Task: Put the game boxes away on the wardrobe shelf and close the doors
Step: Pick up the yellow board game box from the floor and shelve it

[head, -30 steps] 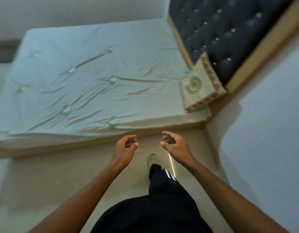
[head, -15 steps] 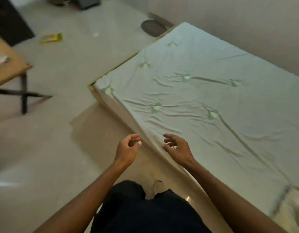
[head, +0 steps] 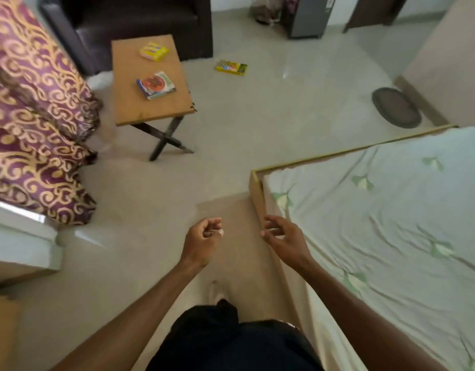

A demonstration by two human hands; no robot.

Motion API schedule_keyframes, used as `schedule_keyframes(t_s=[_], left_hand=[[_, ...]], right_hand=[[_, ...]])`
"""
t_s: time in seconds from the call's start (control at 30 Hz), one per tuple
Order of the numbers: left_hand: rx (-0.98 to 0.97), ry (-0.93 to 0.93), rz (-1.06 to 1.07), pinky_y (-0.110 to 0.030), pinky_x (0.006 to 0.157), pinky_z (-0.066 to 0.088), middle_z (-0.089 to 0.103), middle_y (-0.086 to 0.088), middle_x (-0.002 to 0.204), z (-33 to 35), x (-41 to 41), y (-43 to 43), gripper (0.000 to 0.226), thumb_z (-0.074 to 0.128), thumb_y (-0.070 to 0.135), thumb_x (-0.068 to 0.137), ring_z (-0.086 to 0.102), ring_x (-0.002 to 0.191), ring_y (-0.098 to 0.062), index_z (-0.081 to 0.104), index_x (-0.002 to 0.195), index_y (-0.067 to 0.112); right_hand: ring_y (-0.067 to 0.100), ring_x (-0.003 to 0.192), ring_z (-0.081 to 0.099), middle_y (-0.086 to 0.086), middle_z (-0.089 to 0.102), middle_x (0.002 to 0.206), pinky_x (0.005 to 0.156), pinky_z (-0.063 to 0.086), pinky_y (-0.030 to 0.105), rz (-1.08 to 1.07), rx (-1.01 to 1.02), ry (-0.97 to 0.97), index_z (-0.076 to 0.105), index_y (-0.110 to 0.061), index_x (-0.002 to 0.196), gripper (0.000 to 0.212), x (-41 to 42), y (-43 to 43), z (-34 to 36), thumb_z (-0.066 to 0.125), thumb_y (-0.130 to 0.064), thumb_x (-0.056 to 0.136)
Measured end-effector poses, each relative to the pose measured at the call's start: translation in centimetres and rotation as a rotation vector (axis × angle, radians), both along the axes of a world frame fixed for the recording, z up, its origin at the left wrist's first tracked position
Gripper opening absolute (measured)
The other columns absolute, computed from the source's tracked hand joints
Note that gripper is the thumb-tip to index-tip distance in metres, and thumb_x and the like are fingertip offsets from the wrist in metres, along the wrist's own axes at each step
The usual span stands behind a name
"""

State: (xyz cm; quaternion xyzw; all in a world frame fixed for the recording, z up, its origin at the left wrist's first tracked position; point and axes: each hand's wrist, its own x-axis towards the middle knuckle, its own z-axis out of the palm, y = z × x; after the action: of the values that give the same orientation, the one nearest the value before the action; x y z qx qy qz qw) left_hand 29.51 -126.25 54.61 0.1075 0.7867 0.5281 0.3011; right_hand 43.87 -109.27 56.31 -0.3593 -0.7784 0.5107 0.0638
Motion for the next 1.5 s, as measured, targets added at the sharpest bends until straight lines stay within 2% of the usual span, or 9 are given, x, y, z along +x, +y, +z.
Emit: schedule_keyframes(t_s=[0.13,0.43,0.63,0.73,0.93,1.03,1.2,1.37,1.5], left_hand=[[0.033,0.035,0.026,-0.024,0.081,0.055,0.071,0.005,0.102,1.3,-10.4,4.1,0.025,0.065,0.011,0.083,0.067,0.088,-0.008,0.068,0.106,0.021],[0.027,0.077,0.024,-0.024,0.086,0.054,0.07,0.006,0.105,0.0,-32.3,18.0,0.03,0.063,0.01,0.085,0.066,0.097,-0.009,0.066,0.113,0.019],[0.009,0.064,0.01,-0.026,0.086,0.054,0.07,0.005,0.105,0.9,-45.8,29.2,0.027,0.064,0.013,0.084,0.066,0.096,-0.011,0.066,0.107,0.027],[0.013,0.069,0.018,-0.027,0.086,0.054,0.069,0.009,0.105,1.3,-52.8,35.1,0.027,0.063,0.018,0.084,0.065,0.098,-0.01,0.066,0.11,0.026],[0.051,0.055,0.047,-0.03,0.086,0.056,0.07,0.008,0.103,0.0,-66.6,47.1,0.03,0.063,0.017,0.082,0.066,0.096,-0.012,0.067,0.11,0.024],[0.061,0.044,0.045,-0.027,0.087,0.054,0.07,0.005,0.107,-1.3,-74.8,53.2,0.031,0.062,0.011,0.083,0.066,0.097,-0.011,0.066,0.111,0.024],[0.022,0.057,-0.007,-0.008,0.071,0.048,0.07,0.001,0.105,-1.0,-89.7,63.9,0.032,0.061,0.004,0.085,0.064,0.087,-0.003,0.065,0.115,0.013],[0.008,0.051,-0.053,-0.022,0.08,0.051,0.071,0.003,0.103,0.8,-102.3,74.4,0.034,0.061,0.015,0.076,0.066,0.088,-0.008,0.067,0.109,0.018],[-0.011,0.09,-0.123,-0.025,0.082,0.053,0.072,0.003,0.101,0.6,-112.0,84.1,0.037,0.058,0.021,0.07,0.067,0.089,-0.012,0.067,0.106,0.021]], right_hand=[[0.002,0.086,0.064,-0.005,0.068,0.102,0.071,0.05,0.009,0.022,-0.032,0.04,0.061,-0.024,0.123,0.041,-11.0,4.1,0.4,0.071,-0.024,0.083],[0.004,0.086,0.066,-0.005,0.067,0.103,0.066,0.051,0.009,0.019,-0.058,0.111,0.063,-0.024,0.122,0.04,-33.1,18.9,-1.1,0.071,-0.023,0.084],[0.001,0.084,0.066,-0.005,0.068,0.102,0.066,0.048,0.005,0.066,-0.039,0.067,0.063,-0.026,0.121,0.039,-46.9,31.2,0.1,0.071,-0.023,0.084],[0.001,0.082,0.066,-0.005,0.069,0.101,0.07,0.048,0.009,0.066,-0.025,0.062,0.063,-0.026,0.12,0.039,-53.8,37.0,0.6,0.072,-0.023,0.083],[0.0,0.081,0.065,-0.006,0.068,0.101,0.065,0.047,0.006,0.101,-0.023,0.03,0.063,-0.028,0.12,0.037,-67.8,48.6,-0.3,0.071,-0.024,0.083],[0.001,0.082,0.066,-0.006,0.068,0.101,0.067,0.048,0.008,0.098,-0.011,0.021,0.063,-0.027,0.12,0.037,-75.7,54.8,-1.3,0.071,-0.025,0.084],[0.002,0.08,0.066,-0.003,0.068,0.1,0.066,0.047,0.005,0.048,-0.01,0.013,0.064,-0.024,0.12,0.038,-89.4,65.4,-1.2,0.073,-0.022,0.083],[0.0,0.073,0.065,-0.004,0.068,0.097,0.066,0.047,0.005,-0.025,-0.025,0.022,0.065,-0.024,0.118,0.037,-100.4,75.3,-0.4,0.074,-0.021,0.082],[-0.003,0.072,0.065,-0.004,0.068,0.097,0.065,0.046,0.004,-0.083,-0.065,0.013,0.065,-0.024,0.119,0.038,-109.5,83.9,-2.3,0.074,-0.023,0.082]])
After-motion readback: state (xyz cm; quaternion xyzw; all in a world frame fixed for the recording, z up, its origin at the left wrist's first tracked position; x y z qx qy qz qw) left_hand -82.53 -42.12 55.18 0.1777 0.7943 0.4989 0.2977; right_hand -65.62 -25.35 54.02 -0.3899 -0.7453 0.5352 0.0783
